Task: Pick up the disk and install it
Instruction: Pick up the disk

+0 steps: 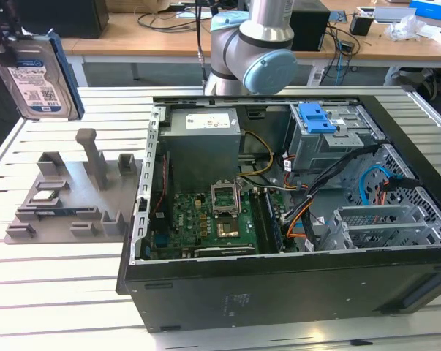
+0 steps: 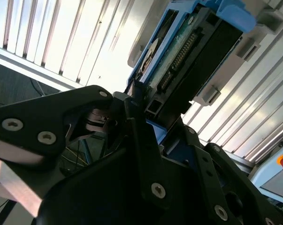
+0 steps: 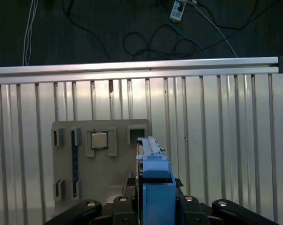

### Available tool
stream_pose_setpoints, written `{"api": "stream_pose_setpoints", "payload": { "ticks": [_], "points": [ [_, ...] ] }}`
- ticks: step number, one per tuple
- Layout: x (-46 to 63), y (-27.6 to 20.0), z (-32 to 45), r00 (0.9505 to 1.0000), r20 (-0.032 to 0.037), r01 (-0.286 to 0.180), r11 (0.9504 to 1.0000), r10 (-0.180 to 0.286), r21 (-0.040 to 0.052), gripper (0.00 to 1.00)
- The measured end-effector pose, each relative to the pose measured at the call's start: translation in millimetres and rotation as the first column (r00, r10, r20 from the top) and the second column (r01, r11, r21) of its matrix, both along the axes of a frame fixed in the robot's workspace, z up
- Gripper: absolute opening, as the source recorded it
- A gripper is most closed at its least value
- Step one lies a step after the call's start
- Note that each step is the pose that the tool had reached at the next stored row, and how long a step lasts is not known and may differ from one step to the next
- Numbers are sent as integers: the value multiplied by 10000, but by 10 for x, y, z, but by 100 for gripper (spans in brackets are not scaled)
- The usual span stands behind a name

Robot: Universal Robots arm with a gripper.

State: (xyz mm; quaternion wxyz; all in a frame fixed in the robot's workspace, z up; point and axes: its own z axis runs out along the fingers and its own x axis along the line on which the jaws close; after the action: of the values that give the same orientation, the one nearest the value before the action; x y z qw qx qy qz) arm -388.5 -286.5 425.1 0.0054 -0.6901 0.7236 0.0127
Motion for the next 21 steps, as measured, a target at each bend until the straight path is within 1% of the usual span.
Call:
{"api": "stream_pose_setpoints", "payload": {
  "ticks": [13,21],
  "points": [
    [0,0,155,10000,0,0,10000,0,0,37],
    [0,0,298,10000,0,0,10000,0,4,37]
  ]
}}
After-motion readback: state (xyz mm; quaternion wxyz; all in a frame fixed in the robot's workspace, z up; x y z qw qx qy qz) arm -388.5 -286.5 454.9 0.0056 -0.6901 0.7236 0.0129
